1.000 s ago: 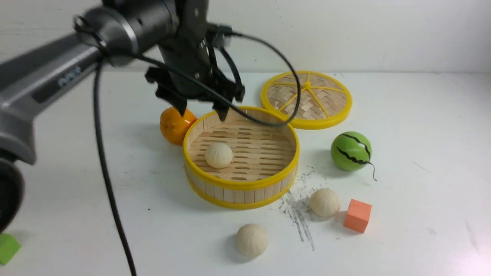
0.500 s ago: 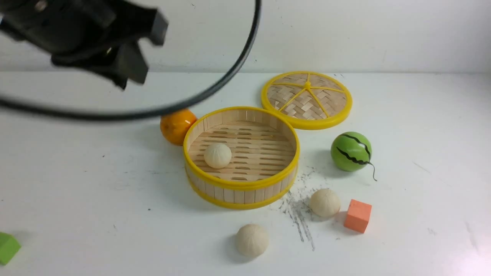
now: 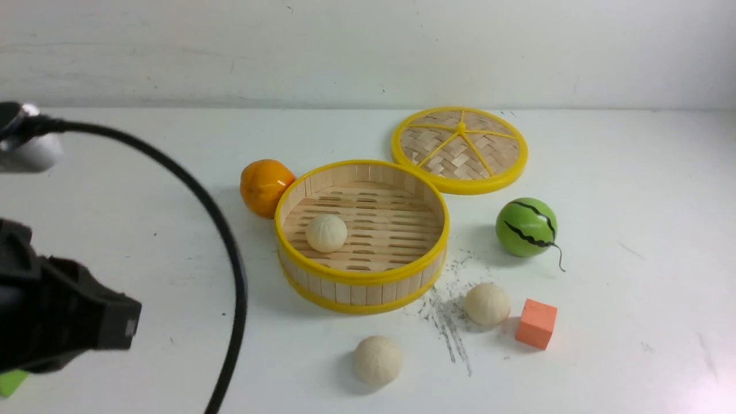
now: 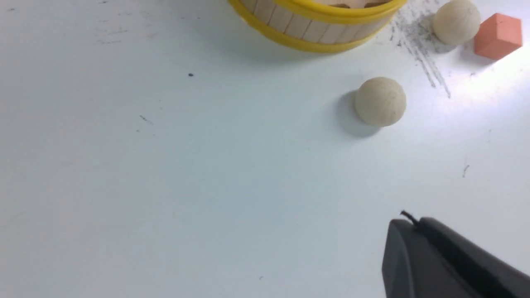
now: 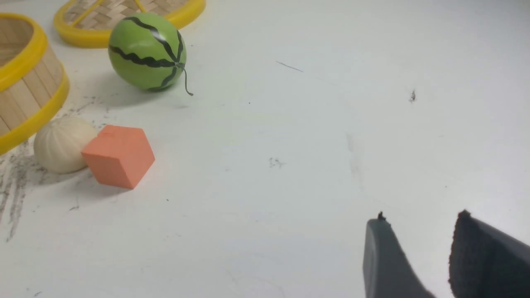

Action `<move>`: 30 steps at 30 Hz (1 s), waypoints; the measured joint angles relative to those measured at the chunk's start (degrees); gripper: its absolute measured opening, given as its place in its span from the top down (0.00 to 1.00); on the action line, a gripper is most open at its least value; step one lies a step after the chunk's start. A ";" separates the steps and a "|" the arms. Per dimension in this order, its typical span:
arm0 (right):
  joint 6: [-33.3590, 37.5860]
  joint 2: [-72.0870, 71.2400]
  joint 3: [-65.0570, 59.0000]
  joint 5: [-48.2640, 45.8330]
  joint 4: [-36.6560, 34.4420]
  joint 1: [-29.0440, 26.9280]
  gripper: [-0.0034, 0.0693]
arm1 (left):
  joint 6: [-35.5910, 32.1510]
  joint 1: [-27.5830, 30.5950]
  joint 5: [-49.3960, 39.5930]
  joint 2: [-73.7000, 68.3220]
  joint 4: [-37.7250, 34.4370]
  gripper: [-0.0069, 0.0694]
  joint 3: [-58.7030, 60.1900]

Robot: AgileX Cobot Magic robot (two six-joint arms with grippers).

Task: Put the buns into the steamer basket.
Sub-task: Use the right arm to grab a steamed stuffed bun

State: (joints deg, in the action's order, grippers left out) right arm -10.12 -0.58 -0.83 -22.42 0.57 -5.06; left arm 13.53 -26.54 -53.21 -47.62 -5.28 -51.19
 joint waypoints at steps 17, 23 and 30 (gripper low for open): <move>-21.93 0.00 -0.38 -0.25 -32.26 0.00 0.62 | -3.12 0.00 8.63 26.41 -0.35 0.93 20.54; -26.66 0.00 -0.58 2.20 -40.33 0.00 0.62 | -2.93 0.00 15.75 29.39 -0.99 0.93 25.95; -13.26 0.00 -0.07 2.19 -37.93 0.00 0.62 | -2.93 0.00 19.29 29.39 -1.14 0.93 28.26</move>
State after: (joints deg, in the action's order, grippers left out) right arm -23.38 -0.58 -0.91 -20.24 -37.35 -5.06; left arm 10.60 -26.54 -33.92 -18.23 -6.42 -22.93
